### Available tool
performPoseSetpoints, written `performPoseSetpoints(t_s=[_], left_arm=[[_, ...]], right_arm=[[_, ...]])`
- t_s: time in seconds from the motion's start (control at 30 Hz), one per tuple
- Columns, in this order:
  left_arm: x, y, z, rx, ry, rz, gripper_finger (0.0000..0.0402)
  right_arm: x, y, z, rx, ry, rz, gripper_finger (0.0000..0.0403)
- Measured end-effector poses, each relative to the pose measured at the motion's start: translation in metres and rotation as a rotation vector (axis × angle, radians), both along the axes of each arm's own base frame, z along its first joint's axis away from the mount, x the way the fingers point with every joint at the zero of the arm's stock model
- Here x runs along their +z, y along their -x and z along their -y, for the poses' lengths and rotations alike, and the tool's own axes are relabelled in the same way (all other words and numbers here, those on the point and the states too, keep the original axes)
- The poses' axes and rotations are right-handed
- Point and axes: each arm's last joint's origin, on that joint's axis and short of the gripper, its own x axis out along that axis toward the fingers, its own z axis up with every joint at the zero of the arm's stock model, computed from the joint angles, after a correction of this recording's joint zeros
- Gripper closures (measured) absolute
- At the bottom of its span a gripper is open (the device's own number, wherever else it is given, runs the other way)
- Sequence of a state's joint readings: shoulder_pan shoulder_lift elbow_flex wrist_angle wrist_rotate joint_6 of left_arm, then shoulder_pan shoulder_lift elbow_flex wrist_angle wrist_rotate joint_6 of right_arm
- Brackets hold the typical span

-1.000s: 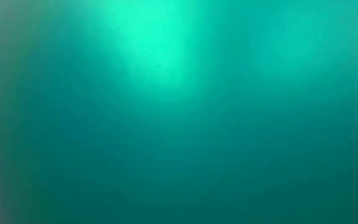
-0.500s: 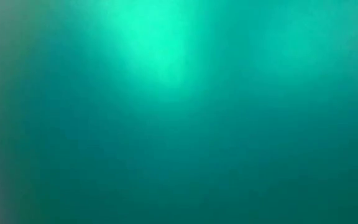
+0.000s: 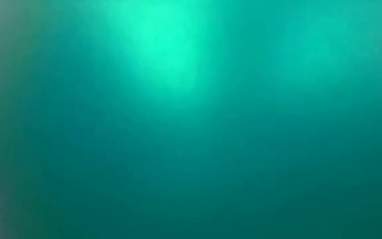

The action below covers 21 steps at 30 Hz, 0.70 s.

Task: Pick & Place USB Port
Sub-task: Put the brown HDMI cable into the red bin

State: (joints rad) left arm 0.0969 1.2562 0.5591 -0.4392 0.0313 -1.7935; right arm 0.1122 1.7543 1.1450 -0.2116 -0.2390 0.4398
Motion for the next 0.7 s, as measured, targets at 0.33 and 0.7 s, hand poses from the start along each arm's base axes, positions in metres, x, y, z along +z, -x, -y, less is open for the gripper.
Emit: performPoseSetpoints(t_s=[0.33, 0.7], left_arm=[[-0.011, -0.004, -0.010, -0.189, -0.049, -0.033, 0.0156], [0.059, -0.032, 0.015, -1.000, -0.142, 0.539, 0.0156]], right_arm=[[0.001, -0.001, -0.007, -0.023, 0.067, 0.038, 0.0248], [0.000, 0.000, -0.008, -0.018, 0.063, 0.014, 0.0248]])
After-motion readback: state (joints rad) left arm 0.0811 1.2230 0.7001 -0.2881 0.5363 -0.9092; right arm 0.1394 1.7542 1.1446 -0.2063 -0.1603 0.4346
